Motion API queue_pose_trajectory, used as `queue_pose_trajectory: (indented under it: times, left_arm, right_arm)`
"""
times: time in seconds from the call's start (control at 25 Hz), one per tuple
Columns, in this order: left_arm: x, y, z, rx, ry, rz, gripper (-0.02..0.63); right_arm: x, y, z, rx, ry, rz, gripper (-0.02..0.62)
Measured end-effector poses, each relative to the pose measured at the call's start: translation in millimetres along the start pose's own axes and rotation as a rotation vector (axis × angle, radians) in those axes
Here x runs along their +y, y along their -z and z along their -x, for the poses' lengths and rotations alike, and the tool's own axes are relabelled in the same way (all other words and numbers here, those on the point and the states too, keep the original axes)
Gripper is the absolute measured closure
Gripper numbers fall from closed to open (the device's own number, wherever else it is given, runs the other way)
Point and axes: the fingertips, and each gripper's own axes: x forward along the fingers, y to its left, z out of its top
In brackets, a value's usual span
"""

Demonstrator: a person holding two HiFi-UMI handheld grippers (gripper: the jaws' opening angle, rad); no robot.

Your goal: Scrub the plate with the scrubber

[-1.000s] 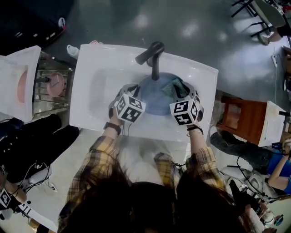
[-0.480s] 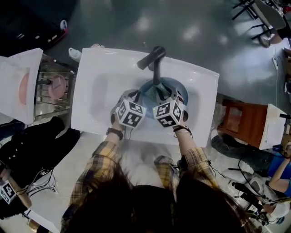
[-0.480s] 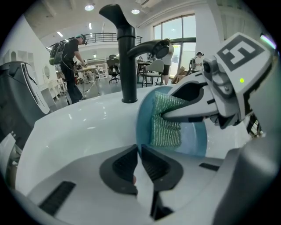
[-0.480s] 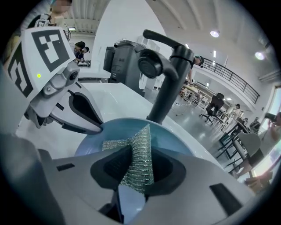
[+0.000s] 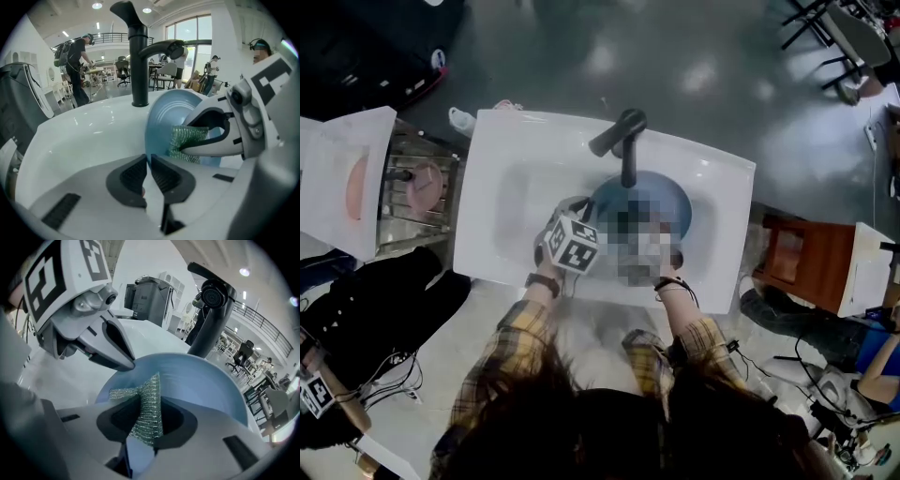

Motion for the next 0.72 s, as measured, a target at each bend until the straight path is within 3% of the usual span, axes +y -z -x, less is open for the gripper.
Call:
queue_pose_trajectory:
  times: [0.32, 0.72]
  left_arm:
    - [1, 10, 1, 0.015, 0.011, -0.021, 0.572]
    - [-1, 11, 1, 0.015, 0.028, -0.039, 0.566]
  right_arm:
    - [11, 40, 12, 0.073, -0.039, 0.017, 0.479]
    - [-22, 66, 32, 0.108, 0.022, -0.033, 0.479]
